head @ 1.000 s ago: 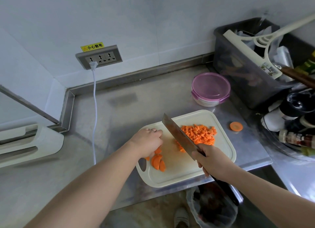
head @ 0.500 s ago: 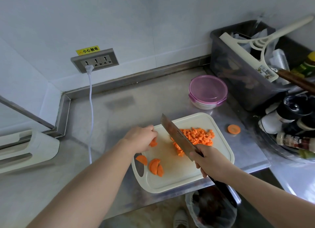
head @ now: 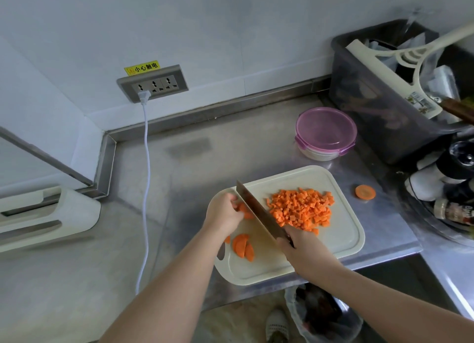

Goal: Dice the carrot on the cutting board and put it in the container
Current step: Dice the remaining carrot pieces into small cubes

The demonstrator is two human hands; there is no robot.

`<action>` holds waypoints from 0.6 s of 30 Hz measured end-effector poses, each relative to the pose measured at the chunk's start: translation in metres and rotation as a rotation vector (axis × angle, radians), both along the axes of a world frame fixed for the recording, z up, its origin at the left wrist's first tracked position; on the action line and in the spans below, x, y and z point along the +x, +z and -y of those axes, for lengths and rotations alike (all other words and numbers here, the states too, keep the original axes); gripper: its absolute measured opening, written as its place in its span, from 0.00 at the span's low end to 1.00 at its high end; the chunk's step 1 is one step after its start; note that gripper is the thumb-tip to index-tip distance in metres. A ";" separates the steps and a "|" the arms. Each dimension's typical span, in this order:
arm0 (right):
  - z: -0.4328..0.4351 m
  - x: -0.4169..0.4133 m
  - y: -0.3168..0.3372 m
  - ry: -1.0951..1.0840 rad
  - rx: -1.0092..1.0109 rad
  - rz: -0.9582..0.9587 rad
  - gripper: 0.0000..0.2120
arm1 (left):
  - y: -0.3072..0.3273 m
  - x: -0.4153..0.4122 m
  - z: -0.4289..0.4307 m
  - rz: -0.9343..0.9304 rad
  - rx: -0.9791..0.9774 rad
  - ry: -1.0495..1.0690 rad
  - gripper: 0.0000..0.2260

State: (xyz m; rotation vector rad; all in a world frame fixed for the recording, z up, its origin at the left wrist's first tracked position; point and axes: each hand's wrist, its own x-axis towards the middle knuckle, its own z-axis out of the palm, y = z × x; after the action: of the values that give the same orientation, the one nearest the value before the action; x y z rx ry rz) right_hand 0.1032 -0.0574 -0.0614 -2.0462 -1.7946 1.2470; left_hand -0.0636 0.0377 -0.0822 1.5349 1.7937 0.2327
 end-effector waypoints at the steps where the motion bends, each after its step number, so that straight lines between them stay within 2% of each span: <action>1: 0.002 0.000 -0.001 0.018 0.009 0.027 0.13 | -0.001 0.003 0.002 -0.014 0.009 -0.008 0.09; 2: 0.005 0.001 -0.002 0.027 0.011 0.042 0.13 | -0.002 0.007 0.004 -0.022 0.016 -0.007 0.08; 6: 0.016 0.008 -0.002 0.004 -0.004 -0.002 0.07 | -0.003 0.019 0.020 0.046 -0.033 0.024 0.16; 13: 0.030 0.017 -0.001 0.037 -0.015 0.005 0.05 | -0.002 0.021 0.034 0.091 -0.033 0.008 0.15; 18: 0.026 0.011 0.004 0.097 -0.013 0.095 0.10 | 0.004 0.029 0.042 -0.074 0.025 -0.120 0.23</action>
State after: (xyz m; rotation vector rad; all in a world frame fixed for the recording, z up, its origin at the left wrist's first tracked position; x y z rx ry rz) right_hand 0.1139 -0.0831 -0.0571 -2.0814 -1.9539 1.2075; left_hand -0.0344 -0.0042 -0.0786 1.6817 1.7538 0.1426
